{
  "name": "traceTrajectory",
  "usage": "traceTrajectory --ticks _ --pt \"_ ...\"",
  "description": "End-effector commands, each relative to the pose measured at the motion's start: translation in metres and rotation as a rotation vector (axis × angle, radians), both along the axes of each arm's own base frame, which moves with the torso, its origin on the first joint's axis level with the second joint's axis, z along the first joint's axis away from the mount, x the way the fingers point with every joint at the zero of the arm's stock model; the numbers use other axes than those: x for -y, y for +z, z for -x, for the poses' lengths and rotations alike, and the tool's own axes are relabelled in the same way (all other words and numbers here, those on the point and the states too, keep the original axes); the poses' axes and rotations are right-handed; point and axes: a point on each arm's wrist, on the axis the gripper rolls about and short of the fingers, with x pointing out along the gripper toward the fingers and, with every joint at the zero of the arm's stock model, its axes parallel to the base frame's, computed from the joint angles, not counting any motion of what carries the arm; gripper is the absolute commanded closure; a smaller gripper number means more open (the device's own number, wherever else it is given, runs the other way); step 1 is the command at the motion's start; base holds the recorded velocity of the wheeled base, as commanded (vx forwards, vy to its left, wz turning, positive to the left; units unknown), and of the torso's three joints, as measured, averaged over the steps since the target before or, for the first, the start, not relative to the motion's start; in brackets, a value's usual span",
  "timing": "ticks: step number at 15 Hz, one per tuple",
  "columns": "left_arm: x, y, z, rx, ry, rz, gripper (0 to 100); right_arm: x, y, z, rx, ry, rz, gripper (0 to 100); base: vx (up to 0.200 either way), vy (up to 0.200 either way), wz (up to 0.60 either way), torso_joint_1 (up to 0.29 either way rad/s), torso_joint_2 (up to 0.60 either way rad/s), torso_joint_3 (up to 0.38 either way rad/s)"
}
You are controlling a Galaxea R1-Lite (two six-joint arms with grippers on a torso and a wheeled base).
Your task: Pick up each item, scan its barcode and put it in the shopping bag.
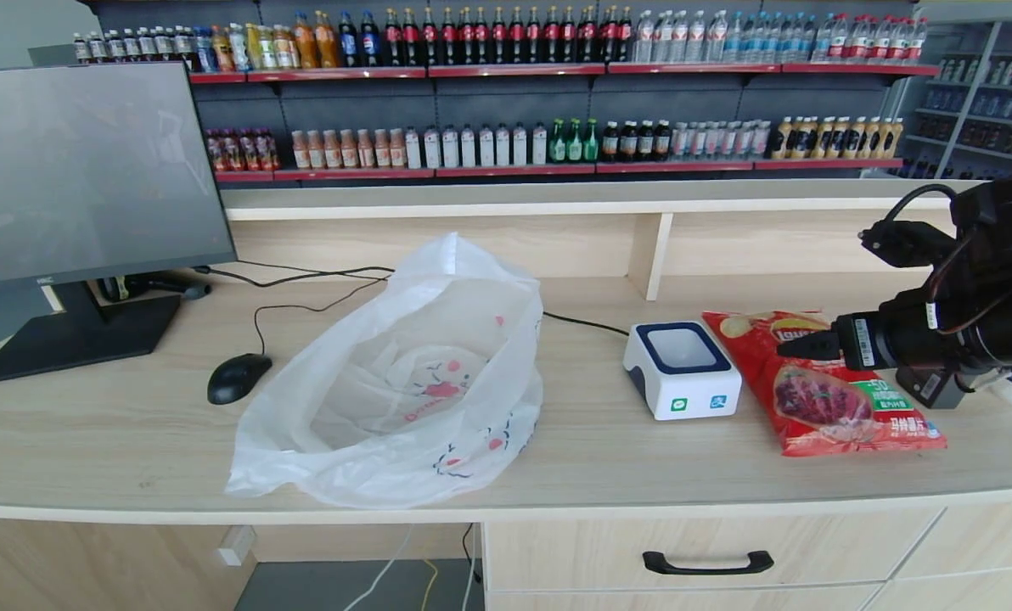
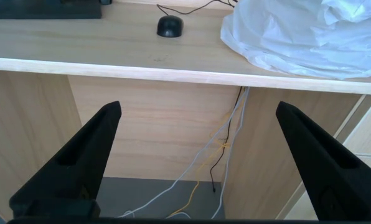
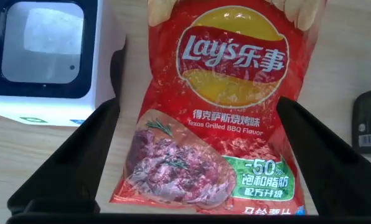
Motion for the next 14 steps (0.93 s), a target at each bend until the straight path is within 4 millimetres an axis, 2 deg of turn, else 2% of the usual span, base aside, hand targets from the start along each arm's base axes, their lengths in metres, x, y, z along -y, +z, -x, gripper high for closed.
traceTrajectory --ticks 1,5,10,14 --pt "0.000 0.000 0.000 0.000 0.001 0.001 0 0.014 0.002 -0.010 -0.017 -0.030 0.010 0 0.000 0.000 0.00 0.000 0.00 0.000" --pt "0.000 0.000 0.000 0.000 0.000 0.001 0 0.027 -0.005 -0.016 -0.044 -0.022 -0.035 0 0.000 0.000 0.00 0.000 0.00 0.000" --pt "0.000 0.000 0.000 0.000 0.001 0.001 0 0.020 -0.019 -0.029 -0.080 0.002 -0.036 0 0.000 0.000 0.00 0.000 0.00 0.000" --pt "0.000 0.000 0.000 0.000 0.001 0.001 0 0.020 -0.018 -0.037 -0.071 0.009 -0.042 0 0.000 0.000 0.00 0.000 0.00 0.000"
